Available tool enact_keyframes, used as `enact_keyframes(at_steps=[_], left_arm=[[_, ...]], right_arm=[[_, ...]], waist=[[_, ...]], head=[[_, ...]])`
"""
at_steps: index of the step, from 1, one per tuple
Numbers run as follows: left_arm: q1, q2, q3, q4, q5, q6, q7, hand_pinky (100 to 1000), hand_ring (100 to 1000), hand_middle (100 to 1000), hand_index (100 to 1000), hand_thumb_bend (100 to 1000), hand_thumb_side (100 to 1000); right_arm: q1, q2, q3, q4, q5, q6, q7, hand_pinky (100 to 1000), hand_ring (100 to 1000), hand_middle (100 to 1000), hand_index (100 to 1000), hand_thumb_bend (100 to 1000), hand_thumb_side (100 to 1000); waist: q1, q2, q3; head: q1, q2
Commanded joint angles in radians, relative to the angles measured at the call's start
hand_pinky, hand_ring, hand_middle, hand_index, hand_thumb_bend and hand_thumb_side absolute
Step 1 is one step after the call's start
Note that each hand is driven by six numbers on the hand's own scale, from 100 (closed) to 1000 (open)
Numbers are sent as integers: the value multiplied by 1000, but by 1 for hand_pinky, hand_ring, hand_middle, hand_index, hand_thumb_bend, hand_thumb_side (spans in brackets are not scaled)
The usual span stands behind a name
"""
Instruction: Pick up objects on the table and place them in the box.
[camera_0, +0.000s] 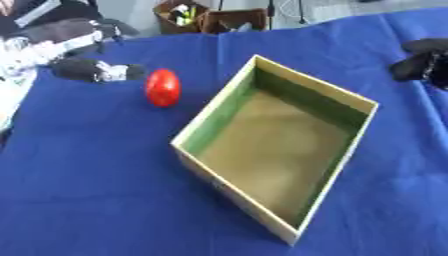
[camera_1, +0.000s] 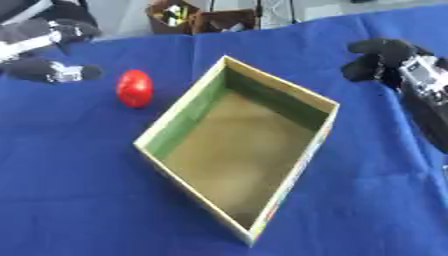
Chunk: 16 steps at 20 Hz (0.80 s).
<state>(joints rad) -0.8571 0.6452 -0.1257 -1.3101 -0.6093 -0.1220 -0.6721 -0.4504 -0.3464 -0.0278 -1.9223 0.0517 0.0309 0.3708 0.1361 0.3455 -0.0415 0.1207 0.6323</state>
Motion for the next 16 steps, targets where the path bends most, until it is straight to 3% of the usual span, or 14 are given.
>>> enact_keyframes(at_steps=[1,9,16], left_arm=[[-42,-1,1,59,-15,3,-21,614,853,953,1000,669,930],[-97,-37,7,174,-101,4,-41,551,785,950,1000,645,845],[-114,-33,16,187,-175,-23,-20,547,790,976,1000,695,836]], right_arm=[[-18,-16,2,-6,1,0,5,761,756,574,820,100,1000],[-26,-14,9,-6,0,4,16,761,756,572,819,100,1000],[-26,-13,15,-4,0,13,25,760,752,567,809,100,1000]], waist=[[0,-15,-5],[8,-1,-27],[15,7,-37]], head=[[14,3],[36,-9],[42,-18]])
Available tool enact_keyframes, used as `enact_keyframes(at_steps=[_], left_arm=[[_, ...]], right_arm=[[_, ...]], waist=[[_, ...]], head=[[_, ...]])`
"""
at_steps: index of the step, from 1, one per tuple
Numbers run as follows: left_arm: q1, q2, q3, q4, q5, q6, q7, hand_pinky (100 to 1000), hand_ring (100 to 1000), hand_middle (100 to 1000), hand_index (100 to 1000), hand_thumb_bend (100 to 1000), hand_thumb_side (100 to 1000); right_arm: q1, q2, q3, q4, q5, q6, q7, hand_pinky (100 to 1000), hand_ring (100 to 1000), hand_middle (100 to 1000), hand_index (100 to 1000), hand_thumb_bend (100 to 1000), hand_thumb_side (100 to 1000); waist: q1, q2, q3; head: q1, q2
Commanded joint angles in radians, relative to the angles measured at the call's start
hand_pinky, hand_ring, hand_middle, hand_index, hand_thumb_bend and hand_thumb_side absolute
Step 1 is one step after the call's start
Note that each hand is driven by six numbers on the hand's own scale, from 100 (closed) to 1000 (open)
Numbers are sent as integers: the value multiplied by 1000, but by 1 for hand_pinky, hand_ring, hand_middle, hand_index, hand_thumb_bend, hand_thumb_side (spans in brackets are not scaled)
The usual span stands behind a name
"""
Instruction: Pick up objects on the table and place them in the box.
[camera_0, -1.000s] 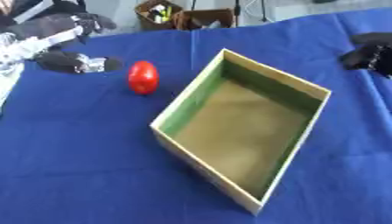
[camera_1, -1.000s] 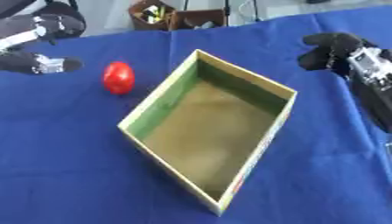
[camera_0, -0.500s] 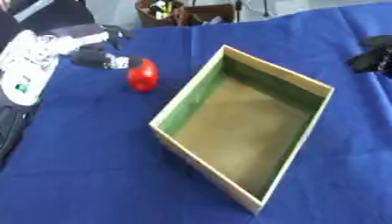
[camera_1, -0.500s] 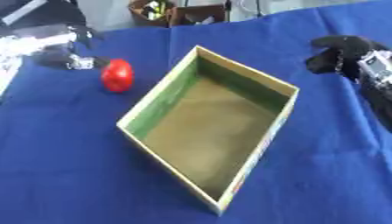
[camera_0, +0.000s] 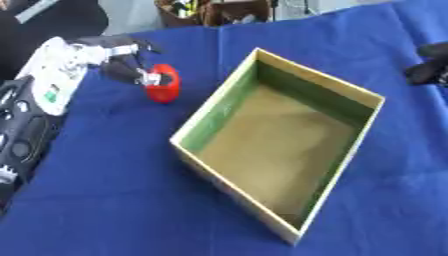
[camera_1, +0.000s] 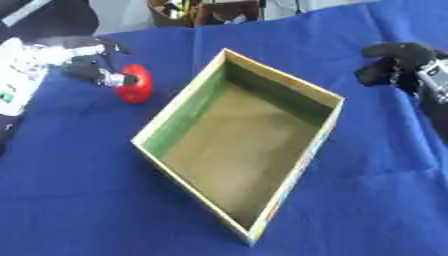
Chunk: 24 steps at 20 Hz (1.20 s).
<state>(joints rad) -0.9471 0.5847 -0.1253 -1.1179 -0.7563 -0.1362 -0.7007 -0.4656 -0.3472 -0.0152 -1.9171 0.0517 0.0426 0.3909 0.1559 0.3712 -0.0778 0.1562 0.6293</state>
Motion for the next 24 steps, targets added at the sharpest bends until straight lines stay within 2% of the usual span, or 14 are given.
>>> enact_keyframes(at_steps=[1,7,12,13,24], left_arm=[[-26,27,17,-2,-42,-9,12,537,788,976,1000,698,837],[-31,28,24,12,-116,-13,33,535,790,966,1000,702,829],[-33,24,29,25,-127,-18,45,531,787,963,1000,701,829],[-32,23,29,28,-128,-18,45,493,764,929,1000,691,823],[-30,16,46,84,-95,-14,13,370,667,893,1000,653,802]], right_arm=[[-12,-12,4,-9,-1,2,7,760,752,566,807,100,1000],[-14,-11,9,-9,-1,7,14,760,751,564,805,100,1000],[-15,-10,10,-10,-1,10,17,760,751,563,804,100,1000],[-15,-10,11,-10,0,11,17,760,751,562,802,100,1000],[-21,-14,12,-9,13,35,17,760,749,554,793,100,1000]], waist=[[-5,-17,-2],[-3,-12,-8],[-3,-11,-9],[-2,-9,-11],[4,15,-26]], head=[[7,-18],[13,-27],[15,-30],[15,-31],[20,-46]])
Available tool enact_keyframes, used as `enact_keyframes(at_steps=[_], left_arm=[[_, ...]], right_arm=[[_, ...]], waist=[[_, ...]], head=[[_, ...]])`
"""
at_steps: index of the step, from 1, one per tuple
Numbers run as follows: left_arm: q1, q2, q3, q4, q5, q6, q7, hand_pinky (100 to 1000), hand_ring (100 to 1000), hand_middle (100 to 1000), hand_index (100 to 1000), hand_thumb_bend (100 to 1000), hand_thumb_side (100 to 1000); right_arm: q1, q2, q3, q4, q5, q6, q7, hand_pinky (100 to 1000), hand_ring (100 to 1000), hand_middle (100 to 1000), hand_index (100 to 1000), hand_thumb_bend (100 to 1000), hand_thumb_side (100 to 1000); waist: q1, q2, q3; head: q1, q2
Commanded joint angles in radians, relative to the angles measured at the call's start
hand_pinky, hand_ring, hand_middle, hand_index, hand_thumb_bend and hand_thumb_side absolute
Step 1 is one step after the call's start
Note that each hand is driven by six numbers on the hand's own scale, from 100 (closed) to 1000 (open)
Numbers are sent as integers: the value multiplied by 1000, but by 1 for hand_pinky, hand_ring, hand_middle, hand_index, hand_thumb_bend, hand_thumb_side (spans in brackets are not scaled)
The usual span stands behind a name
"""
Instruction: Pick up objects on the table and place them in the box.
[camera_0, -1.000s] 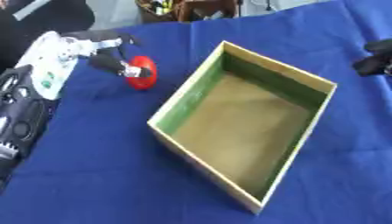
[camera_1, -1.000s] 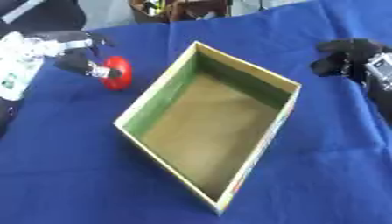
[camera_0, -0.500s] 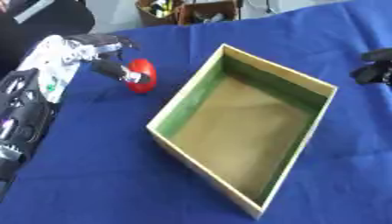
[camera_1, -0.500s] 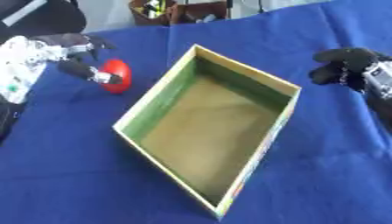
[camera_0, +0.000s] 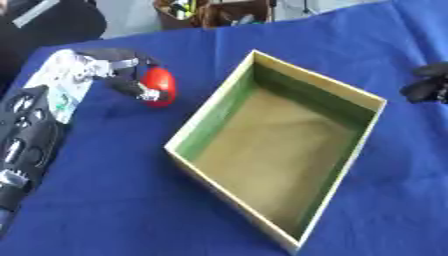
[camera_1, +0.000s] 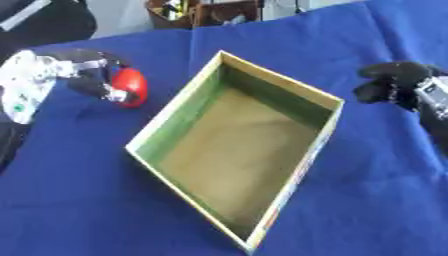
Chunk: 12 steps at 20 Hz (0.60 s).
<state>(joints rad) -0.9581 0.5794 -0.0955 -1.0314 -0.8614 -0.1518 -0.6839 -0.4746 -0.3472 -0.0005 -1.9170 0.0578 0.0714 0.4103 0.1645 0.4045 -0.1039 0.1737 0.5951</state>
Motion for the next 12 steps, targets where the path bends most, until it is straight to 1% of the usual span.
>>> enact_keyframes(at_steps=[1,4,8,10,11,12], left_arm=[[-19,20,16,0,14,2,-3,364,660,888,1000,650,800],[-20,19,17,5,20,4,-3,343,641,859,1000,645,791],[-22,16,22,13,24,11,8,266,574,782,1000,616,759],[-22,15,22,13,28,12,17,235,547,766,991,607,751],[-21,14,22,13,29,12,20,235,547,766,991,607,751],[-21,13,22,14,31,13,22,188,506,740,975,591,739]], right_arm=[[-13,-14,-3,-9,8,8,-3,760,749,553,793,100,1000],[-14,-14,-2,-10,10,12,-3,761,749,552,792,100,1000],[-15,-15,-2,-10,13,18,-2,762,748,551,791,100,1000],[-16,-14,-3,-10,15,20,-1,762,748,550,790,100,1000],[-16,-14,-3,-10,15,21,-1,762,748,550,790,100,1000],[-16,-14,-3,-11,16,22,-2,763,748,549,790,100,1000]], waist=[[-5,-18,-1],[-4,-13,-3],[-5,-10,-5],[-5,-8,-5],[-5,-8,-5],[-5,-8,-5]], head=[[3,-13],[4,-16],[4,-16],[3,-17],[2,-17],[2,-17]])
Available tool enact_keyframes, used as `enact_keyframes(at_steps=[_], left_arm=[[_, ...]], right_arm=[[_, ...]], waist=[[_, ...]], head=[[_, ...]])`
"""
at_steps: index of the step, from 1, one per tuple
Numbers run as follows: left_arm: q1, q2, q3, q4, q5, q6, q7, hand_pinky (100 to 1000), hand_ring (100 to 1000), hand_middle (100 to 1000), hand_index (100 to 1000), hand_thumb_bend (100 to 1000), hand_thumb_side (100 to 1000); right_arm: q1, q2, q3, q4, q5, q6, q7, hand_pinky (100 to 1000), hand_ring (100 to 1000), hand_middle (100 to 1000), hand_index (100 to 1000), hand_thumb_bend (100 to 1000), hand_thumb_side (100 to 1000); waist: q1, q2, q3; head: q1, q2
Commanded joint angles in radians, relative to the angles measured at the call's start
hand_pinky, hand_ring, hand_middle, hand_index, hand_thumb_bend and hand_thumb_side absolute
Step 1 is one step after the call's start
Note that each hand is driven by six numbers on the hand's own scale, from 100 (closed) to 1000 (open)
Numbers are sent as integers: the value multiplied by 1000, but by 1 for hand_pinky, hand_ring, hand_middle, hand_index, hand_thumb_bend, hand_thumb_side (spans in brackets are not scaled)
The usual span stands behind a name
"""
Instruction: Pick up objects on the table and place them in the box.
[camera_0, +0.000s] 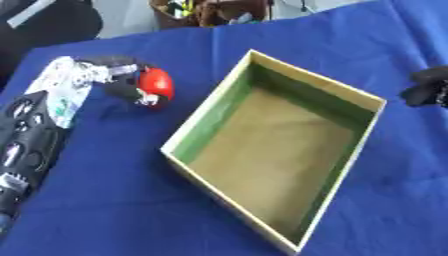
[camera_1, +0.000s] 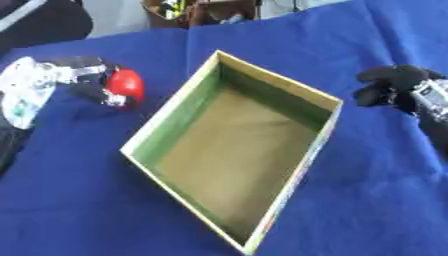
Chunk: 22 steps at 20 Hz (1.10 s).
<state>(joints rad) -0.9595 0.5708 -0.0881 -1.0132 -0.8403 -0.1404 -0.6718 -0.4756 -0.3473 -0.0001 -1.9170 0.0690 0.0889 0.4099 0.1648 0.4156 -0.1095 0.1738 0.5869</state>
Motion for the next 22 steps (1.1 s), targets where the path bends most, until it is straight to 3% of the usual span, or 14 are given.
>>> enact_keyframes(at_steps=[1,12,16,22], left_arm=[[-19,21,15,-4,12,3,14,178,496,718,967,575,731],[-17,18,14,-11,37,25,74,100,437,554,842,458,689],[-17,18,16,-13,42,46,107,100,401,488,750,338,610],[-21,19,18,-23,52,85,169,100,364,451,690,168,509]], right_arm=[[-15,-14,-4,-11,6,5,-1,763,748,548,789,100,1000],[-13,-13,-4,-10,19,17,5,766,748,547,790,100,1000],[-12,-11,-6,-10,23,20,7,767,749,547,790,100,1000],[-11,-8,-7,-11,24,21,8,767,749,547,790,100,1000]], waist=[[-6,-18,0],[-4,-14,-2],[-4,-15,-3],[-6,-20,-2]], head=[[2,-10],[-1,-11],[-2,-11],[-4,-8]])
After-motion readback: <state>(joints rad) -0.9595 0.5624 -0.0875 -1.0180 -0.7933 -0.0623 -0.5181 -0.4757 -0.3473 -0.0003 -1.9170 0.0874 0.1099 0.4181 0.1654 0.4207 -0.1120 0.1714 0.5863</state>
